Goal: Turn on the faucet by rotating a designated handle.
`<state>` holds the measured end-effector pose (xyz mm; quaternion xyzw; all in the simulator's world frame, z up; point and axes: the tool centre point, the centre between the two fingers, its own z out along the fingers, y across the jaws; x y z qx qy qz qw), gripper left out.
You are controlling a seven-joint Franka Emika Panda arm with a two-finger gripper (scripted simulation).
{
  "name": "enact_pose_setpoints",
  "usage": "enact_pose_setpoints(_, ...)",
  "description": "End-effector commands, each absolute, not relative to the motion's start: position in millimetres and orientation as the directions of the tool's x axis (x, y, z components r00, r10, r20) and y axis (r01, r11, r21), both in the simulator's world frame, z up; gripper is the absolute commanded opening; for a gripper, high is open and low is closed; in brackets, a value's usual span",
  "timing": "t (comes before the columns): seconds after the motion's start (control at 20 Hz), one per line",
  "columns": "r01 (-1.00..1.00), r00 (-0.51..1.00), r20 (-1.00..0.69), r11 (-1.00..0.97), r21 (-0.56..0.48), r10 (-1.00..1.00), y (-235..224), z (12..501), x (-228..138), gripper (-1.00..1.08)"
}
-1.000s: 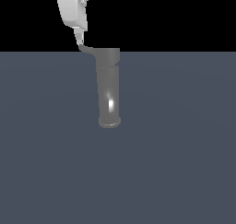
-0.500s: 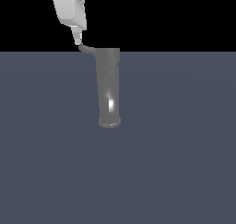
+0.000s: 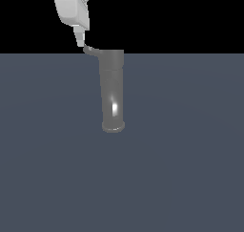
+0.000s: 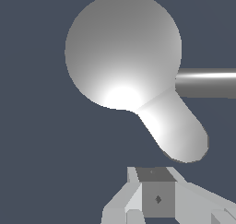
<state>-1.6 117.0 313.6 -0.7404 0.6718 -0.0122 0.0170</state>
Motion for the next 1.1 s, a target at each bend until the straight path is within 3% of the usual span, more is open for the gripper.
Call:
enact_pose_setpoints(0.0, -0.996, 0.084, -0.001, -0.084, -0.020, -0.996, 104.2, 306.3, -12.2, -1.00)
enact_pose_setpoints(0.6, -0.997, 0.082, 0.000, -0.082, -0.001, -0.997, 82.9, 298.9, -47.4, -1.00)
enact_pose_setpoints(0.7, -0.994, 0.105, 0.000, -0.104, -0.035, -0.995, 98.3, 313.0, -39.8, -1.00)
enact_pose_setpoints(1.05, -0.995, 0.094, 0.000, -0.094, -0.018, -0.996, 58.9, 306.0, -49.4, -1.00)
